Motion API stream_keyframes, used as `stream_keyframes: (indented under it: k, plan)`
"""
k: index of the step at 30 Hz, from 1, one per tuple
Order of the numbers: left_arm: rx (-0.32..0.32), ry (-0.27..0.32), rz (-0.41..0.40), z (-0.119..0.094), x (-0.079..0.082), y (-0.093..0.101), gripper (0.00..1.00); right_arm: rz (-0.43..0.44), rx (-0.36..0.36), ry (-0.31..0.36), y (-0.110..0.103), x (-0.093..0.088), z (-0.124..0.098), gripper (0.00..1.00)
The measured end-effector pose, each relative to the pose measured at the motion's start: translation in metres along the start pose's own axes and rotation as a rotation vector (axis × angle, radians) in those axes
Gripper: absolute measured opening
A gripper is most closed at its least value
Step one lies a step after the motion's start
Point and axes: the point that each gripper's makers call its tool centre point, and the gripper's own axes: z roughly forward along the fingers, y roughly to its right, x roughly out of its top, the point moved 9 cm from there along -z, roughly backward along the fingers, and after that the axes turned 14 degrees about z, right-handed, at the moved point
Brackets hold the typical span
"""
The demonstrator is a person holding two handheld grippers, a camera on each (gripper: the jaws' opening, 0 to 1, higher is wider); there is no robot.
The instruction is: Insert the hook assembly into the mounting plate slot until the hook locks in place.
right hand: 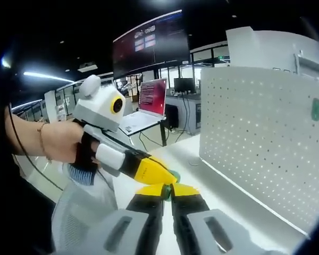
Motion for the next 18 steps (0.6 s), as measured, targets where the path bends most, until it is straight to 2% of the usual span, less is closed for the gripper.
stream_keyframes:
  k: [2,9,18]
  plan:
    - [-0.010,0.006,-0.023,-0.0009,-0.0015,-0.0004,0.01,0.020,0.007,0.006,-0.0002,-0.0011,-0.0010,0.01]
    - [-0.011,0.004,-0.016,-0.0016,-0.0016,0.0019,0.01,0.061,0.011,0.002,-0.0010,-0.0016,-0.0024,0.01]
    - [-0.016,0.035,-0.032,-0.0019,0.0008,0.0033,0.02,0.074,-0.010,0.024,-0.0030,0.0023,-0.0058,0.00]
